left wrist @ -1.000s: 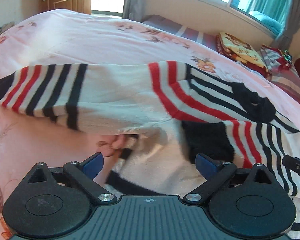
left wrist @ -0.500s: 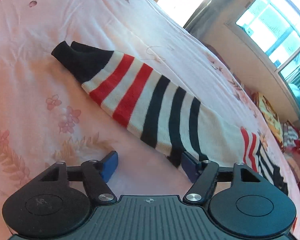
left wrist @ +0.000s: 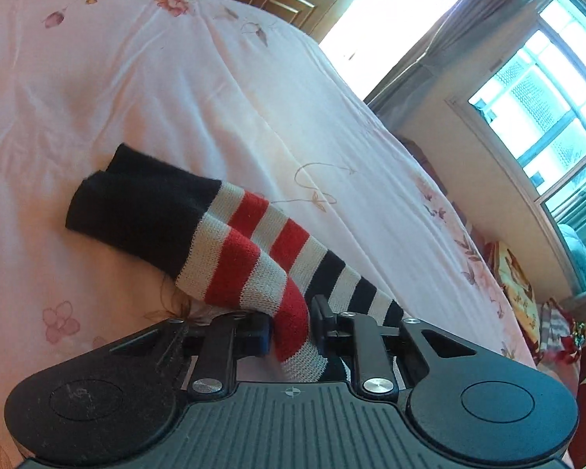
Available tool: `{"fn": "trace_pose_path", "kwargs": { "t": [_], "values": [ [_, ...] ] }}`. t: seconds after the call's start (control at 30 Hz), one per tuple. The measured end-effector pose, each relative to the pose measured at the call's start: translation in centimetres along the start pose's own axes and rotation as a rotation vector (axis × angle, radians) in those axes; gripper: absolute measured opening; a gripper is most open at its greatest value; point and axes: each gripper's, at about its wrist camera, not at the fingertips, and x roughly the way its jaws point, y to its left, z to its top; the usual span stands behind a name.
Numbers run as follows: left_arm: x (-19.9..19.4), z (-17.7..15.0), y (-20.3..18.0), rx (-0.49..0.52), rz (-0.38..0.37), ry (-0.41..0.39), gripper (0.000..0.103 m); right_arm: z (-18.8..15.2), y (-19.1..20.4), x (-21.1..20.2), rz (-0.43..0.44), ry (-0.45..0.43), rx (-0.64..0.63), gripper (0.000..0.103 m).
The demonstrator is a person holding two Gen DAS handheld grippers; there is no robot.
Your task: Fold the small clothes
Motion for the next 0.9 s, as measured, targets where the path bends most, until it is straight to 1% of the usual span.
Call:
{"fn": "trace_pose_path", "kwargs": {
  "t": [0.07, 0.13, 0.2, 0.23, 0.27, 0.37, 0.43, 0.47, 0.5, 0.57, 0.63, 0.67, 0.73, 0.77, 0.8, 0.83, 0.87, 0.9],
  "values": [
    [-1.0, -0.2, -1.8, 0.066, -0.034, -0.036, 0.012, -0.3, 0.3, 0.5, -0.013, 0.016, -0.021, 0.057],
    [-2.7, -0.4, -4.6, 0.173, -0.087, -0.088, 0.012, -0.4, 0.3, 0.6, -0.011, 0.013, -0.028, 0.058],
    [-4.2, -1.2, -8.3, 0.295, -0.175, -0.117, 0.012, 0.0, -0.2, 0.3, 0.008, 0.018, 0.001, 0.057],
    [-5.1, -2.0, -10.8, 0.379, -0.227, -0.126, 0.012, 0.1, -0.7, -0.1, 0.022, 0.006, 0.033, 0.054],
    [-5.9, -3.0, -12.9, 0.451, -0.279, -0.121, 0.012, 0.2, -1.4, -0.6, 0.032, -0.009, 0.070, 0.054],
    [-7.1, -7.6, -19.3, 0.649, -0.414, -0.062, 0.012, 0.2, -3.6, -2.3, 0.045, -0.044, 0.157, 0.054],
    [-7.3, -11.8, -22.8, 0.764, -0.486, 0.019, 0.012, 0.1, -5.3, -3.4, 0.032, -0.057, 0.194, 0.054],
    [-7.2, -14.1, -24.2, 0.825, -0.506, 0.061, 0.012, -0.1, -6.1, -3.9, 0.021, -0.062, 0.205, 0.055],
    [-6.9, -16.4, -25.4, 0.887, -0.517, 0.109, 0.012, -0.3, -7.2, -4.6, 0.004, -0.069, 0.219, 0.055],
    [-6.7, -20.3, -27.2, 1.000, -0.512, 0.191, 0.012, -1.0, -9.1, -5.4, -0.019, -0.065, 0.250, 0.056],
    [-7.2, -23.0, -28.0, 1.094, -0.480, 0.218, 0.013, -2.0, -11.2, -6.2, -0.026, -0.054, 0.298, 0.057],
    [-8.1, -23.6, -28.2, 1.112, -0.475, 0.209, 0.015, -2.3, -12.0, -6.6, -0.028, -0.050, 0.317, 0.059],
    [-10.1, -23.5, -28.2, 1.114, -0.482, 0.157, 0.038, -3.0, -13.5, -7.2, -0.024, -0.049, 0.358, 0.063],
    [-11.0, -23.1, -28.1, 1.099, -0.491, 0.139, 0.065, -3.3, -14.0, -7.4, -0.017, -0.051, 0.377, 0.063],
    [-12.1, -22.6, -27.9, 1.077, -0.502, 0.107, 0.079, -3.4, -14.5, -7.6, -0.011, -0.051, 0.398, 0.063],
    [-13.5, -22.2, -27.2, 1.067, -0.520, 0.053, 0.081, -3.5, -14.8, -7.7, -0.003, -0.052, 0.415, 0.063],
    [-14.2, -22.2, -27.1, 1.095, -0.526, 0.016, 0.083, -3.5, -14.9, -7.7, 0.010, -0.056, 0.428, 0.063],
    [-14.6, -22.3, -27.3, 1.127, -0.522, 0.006, 0.083, -3.4, -14.8, -7.7, 0.022, -0.058, 0.432, 0.063]
  ]
}}
